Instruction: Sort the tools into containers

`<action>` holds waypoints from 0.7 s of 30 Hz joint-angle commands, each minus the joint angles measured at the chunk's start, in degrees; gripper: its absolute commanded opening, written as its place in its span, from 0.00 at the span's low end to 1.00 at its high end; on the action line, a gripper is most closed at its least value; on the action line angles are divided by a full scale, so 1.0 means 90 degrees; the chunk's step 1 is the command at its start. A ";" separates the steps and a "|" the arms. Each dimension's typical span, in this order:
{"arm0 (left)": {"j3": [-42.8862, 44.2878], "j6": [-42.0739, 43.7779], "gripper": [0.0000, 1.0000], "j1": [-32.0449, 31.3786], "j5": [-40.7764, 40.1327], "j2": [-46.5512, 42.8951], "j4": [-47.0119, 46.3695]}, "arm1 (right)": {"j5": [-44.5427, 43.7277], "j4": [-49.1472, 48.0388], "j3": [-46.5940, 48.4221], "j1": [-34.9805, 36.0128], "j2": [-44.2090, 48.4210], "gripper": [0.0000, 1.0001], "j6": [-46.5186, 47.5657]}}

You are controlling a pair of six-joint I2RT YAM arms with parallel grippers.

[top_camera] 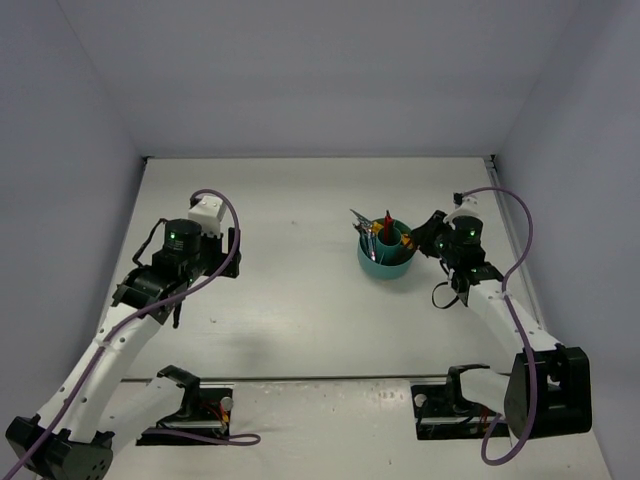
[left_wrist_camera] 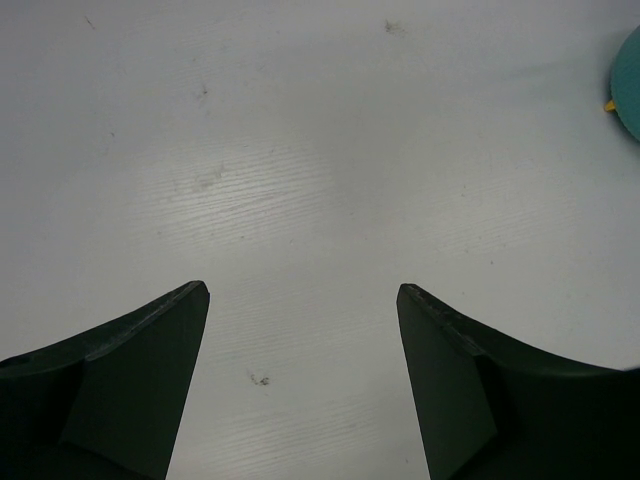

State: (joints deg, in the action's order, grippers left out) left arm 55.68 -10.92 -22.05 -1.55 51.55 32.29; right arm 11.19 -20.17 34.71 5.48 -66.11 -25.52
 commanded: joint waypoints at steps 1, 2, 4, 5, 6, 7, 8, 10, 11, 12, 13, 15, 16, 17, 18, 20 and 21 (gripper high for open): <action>0.0063 0.0018 0.73 0.0100 0.0051 -0.0100 -0.0360 | -0.0117 -0.0611 -0.0019 -0.0003 0.0175 0.32 0.0049; 0.0058 0.0006 0.73 0.0117 0.0055 -0.0109 -0.0371 | -0.0125 -0.0611 -0.0013 -0.0003 0.0225 0.36 0.0064; 0.0034 0.0001 0.73 0.0136 0.0055 -0.0143 -0.0396 | -0.0194 -0.0574 0.0042 0.0006 0.0409 0.43 0.0094; 0.0034 -0.0004 0.73 0.0141 0.0055 -0.0154 -0.0407 | -0.0238 -0.0519 0.0058 0.0001 0.0470 0.46 0.0110; 0.0030 -0.0010 0.73 0.0147 0.0055 -0.0167 -0.0418 | -0.0282 -0.0473 0.0077 -0.0003 0.0534 0.48 0.0128; 0.0019 -0.0015 0.73 0.0152 0.0055 -0.0184 -0.0429 | -0.0326 -0.0439 0.0099 -0.0003 0.0606 0.50 0.0151; 0.0015 -0.0017 0.73 0.0149 0.0055 -0.0214 -0.0440 | -0.0361 -0.0408 0.0114 -0.0003 0.0693 0.52 0.0171; 0.0003 -0.0027 0.73 0.0153 0.0052 -0.0291 -0.0477 | -0.0442 -0.0338 0.0151 -0.0013 0.0877 0.56 0.0205; -0.0012 -0.0027 0.73 0.0146 0.0038 -0.0313 -0.0506 | -0.0506 -0.0273 0.0180 -0.0013 0.0928 0.58 0.0248; -0.0015 -0.0027 0.73 0.0152 0.0027 -0.0371 -0.0527 | -0.0573 -0.0229 0.0201 -0.0005 0.1060 0.60 0.0303; -0.0015 -0.0027 0.73 0.0155 0.0004 -0.0433 -0.0553 | -0.0673 -0.0146 0.0248 -0.0008 0.1184 0.62 0.0390; 0.0001 -0.0056 0.73 0.0155 -0.0072 -0.0523 -0.0619 | -0.0875 0.0072 0.0349 -0.0013 0.1368 0.66 0.0530; 0.0021 -0.0072 0.73 0.0155 -0.0104 -0.0561 -0.0623 | -0.1006 0.0127 0.0423 -0.0016 0.1442 0.68 0.0588; 0.0056 -0.0112 0.73 0.0155 -0.0194 -0.0679 -0.0627 | -0.1204 0.0296 0.0534 -0.0022 0.1669 0.71 0.0745; 0.0126 -0.0136 0.73 0.0155 -0.0270 -0.0801 -0.0622 | -0.1391 0.0477 0.0616 -0.0022 0.1908 0.74 0.0868; 0.0264 -0.0197 0.73 0.0164 -0.0529 -0.1059 -0.0584 | -0.1709 0.0715 0.0803 -0.0018 0.2352 0.82 0.1029; 0.0304 -0.0206 0.73 0.0164 -0.0688 -0.1182 -0.0555 | -0.1865 0.0878 0.0875 -0.0010 0.2547 0.90 0.1093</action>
State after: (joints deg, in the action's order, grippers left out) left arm 55.44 -11.29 -21.18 -2.96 44.93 30.60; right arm 2.21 -13.74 36.87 5.48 -50.40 -19.98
